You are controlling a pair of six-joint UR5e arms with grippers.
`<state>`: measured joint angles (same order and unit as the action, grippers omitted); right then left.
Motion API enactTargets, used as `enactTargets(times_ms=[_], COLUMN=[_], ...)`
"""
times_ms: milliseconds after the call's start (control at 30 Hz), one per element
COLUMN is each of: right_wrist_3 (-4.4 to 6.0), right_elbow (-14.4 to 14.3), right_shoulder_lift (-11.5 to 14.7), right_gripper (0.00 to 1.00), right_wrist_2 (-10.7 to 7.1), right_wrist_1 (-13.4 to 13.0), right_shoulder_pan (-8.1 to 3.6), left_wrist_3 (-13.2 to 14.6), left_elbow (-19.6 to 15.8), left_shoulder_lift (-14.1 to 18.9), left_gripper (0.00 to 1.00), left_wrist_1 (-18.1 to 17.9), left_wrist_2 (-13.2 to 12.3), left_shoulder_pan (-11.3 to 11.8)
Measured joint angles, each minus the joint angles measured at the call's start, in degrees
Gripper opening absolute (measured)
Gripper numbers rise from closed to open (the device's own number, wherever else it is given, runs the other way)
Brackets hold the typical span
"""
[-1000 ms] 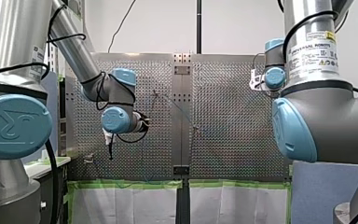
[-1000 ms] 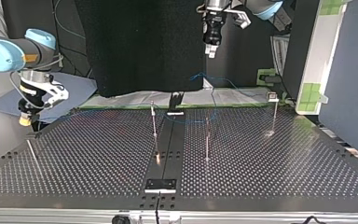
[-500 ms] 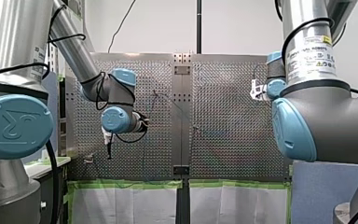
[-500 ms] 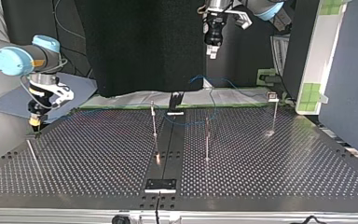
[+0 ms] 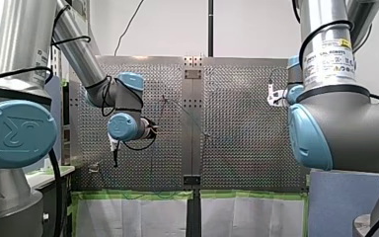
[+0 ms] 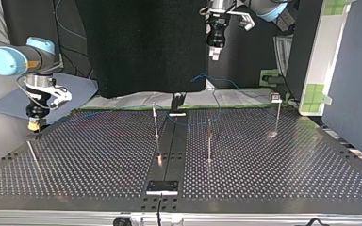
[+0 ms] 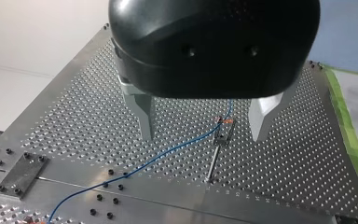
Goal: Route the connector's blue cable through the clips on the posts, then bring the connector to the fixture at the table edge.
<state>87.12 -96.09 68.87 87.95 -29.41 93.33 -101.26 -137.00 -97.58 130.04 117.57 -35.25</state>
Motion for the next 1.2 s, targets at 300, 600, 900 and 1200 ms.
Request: enactTargets(times_ms=[300,600,900,1200], right_wrist_3=[0.36,0.45,-0.98,-2.58], right_elbow=[0.18,1.74,4.05,6.45], right_shoulder_lift=[0.01,0.01,-1.64,-5.36], right_gripper=[0.0,0.0,0.0,0.0], right_wrist_2=[-4.46,-8.98,-12.91,-17.29], right_wrist_1=[0.55,1.24,3.79,5.2], right_shoulder_pan=[-4.33,-6.65,-6.22,-5.18], left_wrist_3=[3.01,4.63,5.18,5.59], left_elbow=[0.02,0.03,0.05,0.19], left_shoulder_lift=[0.0,0.0,0.0,0.0], left_gripper=[1.0,1.0,1.0,1.0], left_wrist_1=[0.06,1.08,1.39,1.82], left_wrist_2=[0.52,0.8,0.77,0.74], left_shoulder_pan=[0.26,0.5,0.82,1.0])
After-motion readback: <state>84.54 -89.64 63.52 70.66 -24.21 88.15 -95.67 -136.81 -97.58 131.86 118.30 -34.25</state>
